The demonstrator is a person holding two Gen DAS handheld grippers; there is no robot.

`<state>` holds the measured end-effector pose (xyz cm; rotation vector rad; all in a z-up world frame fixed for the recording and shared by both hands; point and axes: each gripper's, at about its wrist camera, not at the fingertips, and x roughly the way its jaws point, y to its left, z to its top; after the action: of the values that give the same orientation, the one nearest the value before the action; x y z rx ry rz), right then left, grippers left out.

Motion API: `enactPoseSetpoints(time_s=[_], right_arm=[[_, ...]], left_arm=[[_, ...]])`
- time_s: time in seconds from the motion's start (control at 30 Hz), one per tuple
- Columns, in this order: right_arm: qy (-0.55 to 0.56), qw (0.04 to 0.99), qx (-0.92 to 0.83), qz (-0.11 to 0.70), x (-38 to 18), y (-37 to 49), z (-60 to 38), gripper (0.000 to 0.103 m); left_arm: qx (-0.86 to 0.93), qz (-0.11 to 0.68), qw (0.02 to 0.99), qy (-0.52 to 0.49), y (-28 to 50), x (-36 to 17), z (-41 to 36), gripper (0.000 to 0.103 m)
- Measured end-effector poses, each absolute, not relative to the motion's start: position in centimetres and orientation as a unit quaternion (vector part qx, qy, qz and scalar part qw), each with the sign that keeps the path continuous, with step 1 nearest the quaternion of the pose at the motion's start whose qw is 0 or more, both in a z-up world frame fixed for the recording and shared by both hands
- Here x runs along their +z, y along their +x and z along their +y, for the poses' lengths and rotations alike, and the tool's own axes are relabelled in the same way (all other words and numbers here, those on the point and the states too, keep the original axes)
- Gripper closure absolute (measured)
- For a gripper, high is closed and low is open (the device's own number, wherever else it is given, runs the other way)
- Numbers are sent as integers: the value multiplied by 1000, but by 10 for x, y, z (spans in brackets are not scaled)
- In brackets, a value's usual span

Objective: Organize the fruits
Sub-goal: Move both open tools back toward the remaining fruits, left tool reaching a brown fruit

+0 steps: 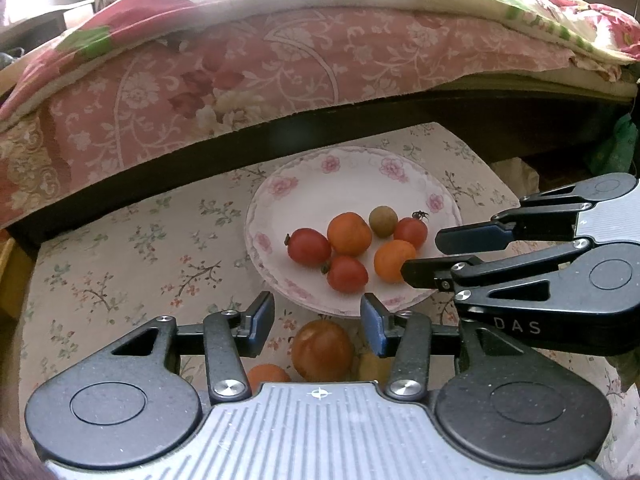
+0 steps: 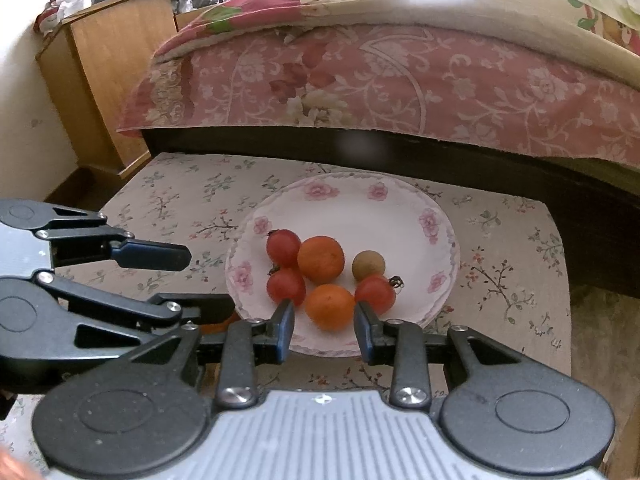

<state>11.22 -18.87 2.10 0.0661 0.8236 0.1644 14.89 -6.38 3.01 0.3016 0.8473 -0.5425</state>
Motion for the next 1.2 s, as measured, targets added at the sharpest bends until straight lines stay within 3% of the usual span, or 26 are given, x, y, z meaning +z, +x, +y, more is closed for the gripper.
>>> enactPoseSetpoints(time_s=[0.33,0.5,1.2], right_arm=[[22,903,104,416,15,100,-175,69],[15,896,126,426,10,92,-167,69],[22,872,164,461,-17,109,-145,69]], left_arm=[[-256,419,857,154,132,25,-49,43],[-260,427,850,164,118,21,-40,35],[-273,453,831,170,113,-3,-27,34]])
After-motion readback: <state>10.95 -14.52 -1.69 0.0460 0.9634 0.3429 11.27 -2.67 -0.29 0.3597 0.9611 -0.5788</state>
